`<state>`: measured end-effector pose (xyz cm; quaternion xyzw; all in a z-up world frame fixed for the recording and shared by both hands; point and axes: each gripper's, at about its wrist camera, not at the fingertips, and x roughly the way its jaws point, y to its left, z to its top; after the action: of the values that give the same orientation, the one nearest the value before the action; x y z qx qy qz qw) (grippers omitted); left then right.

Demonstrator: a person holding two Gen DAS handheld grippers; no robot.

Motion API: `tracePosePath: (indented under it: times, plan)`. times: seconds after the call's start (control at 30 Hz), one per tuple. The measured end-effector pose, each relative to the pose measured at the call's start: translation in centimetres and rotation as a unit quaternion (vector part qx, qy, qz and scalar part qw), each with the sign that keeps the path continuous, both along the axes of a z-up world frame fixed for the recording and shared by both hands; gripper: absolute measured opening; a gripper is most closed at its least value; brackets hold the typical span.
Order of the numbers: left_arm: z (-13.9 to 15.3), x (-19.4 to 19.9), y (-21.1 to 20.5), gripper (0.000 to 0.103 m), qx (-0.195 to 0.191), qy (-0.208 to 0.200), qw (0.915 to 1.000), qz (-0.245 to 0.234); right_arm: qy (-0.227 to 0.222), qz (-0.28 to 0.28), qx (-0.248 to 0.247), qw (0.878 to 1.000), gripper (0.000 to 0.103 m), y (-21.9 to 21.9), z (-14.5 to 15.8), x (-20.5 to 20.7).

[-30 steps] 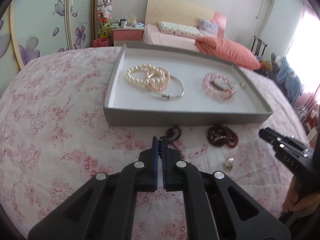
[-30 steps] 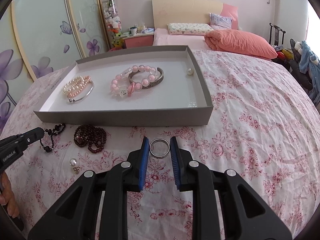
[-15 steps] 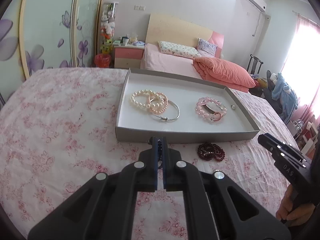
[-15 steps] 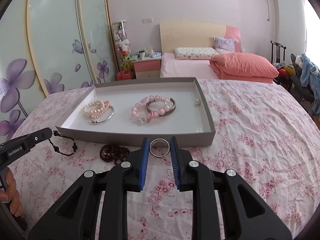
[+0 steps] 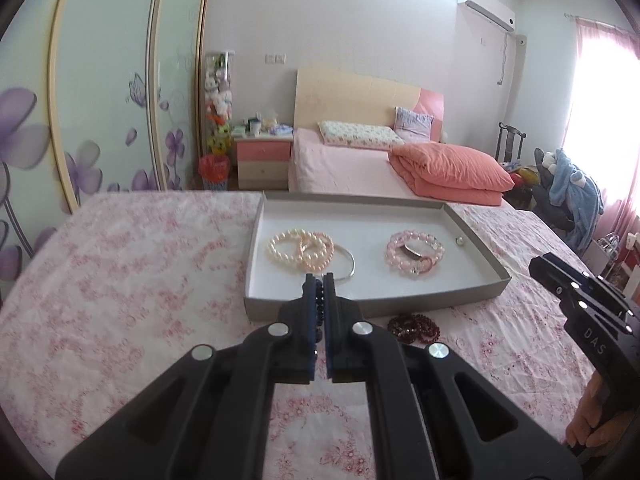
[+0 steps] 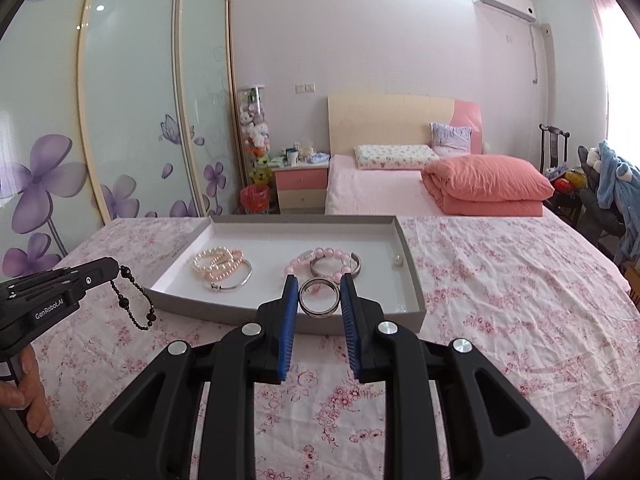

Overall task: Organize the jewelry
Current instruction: 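Carry the black bead necklace and silver ring into the tray and open both tools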

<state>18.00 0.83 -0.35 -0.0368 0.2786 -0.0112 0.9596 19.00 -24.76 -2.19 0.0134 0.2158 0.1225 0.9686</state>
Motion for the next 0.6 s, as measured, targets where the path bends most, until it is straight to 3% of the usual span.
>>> tracePosePath:
  times: [0.6]
  plan:
    - [2.3, -1.6, -2.1, 0.005, 0.034, -0.043, 0.9985, -0.004, -0.058, -0.003, 0.008, 0.998, 0.023, 0.0, 2.4, -2.2]
